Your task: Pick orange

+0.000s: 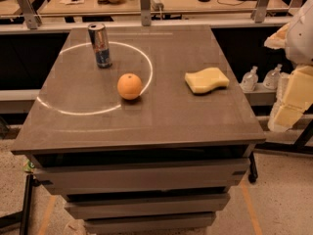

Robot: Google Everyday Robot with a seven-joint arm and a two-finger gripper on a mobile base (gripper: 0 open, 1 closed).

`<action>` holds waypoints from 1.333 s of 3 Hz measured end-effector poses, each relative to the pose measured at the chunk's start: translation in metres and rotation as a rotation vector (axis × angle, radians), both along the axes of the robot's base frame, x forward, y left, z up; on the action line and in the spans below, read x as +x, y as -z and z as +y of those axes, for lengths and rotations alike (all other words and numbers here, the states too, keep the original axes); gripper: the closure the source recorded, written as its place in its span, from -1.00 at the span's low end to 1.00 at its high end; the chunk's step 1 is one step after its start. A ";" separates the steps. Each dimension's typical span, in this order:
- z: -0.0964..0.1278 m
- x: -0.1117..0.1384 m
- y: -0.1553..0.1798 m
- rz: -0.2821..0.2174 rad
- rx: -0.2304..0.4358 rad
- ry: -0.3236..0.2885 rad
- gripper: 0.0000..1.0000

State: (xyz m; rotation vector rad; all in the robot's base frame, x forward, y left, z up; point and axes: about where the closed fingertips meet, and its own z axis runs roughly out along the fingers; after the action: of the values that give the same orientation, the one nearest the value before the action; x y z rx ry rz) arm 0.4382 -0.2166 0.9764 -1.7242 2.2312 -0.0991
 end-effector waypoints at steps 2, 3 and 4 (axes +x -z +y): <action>0.011 0.004 -0.003 -0.007 0.094 -0.015 -1.00; 0.040 0.017 0.003 -0.005 0.281 -0.072 -1.00; 0.090 0.033 0.020 0.031 0.516 -0.110 -1.00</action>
Offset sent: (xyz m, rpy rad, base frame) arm 0.0121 0.0359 0.0082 0.3210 -0.0016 0.0531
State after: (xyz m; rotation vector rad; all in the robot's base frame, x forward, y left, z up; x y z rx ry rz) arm 0.4709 -0.1267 0.9567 -1.5542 1.9457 0.4874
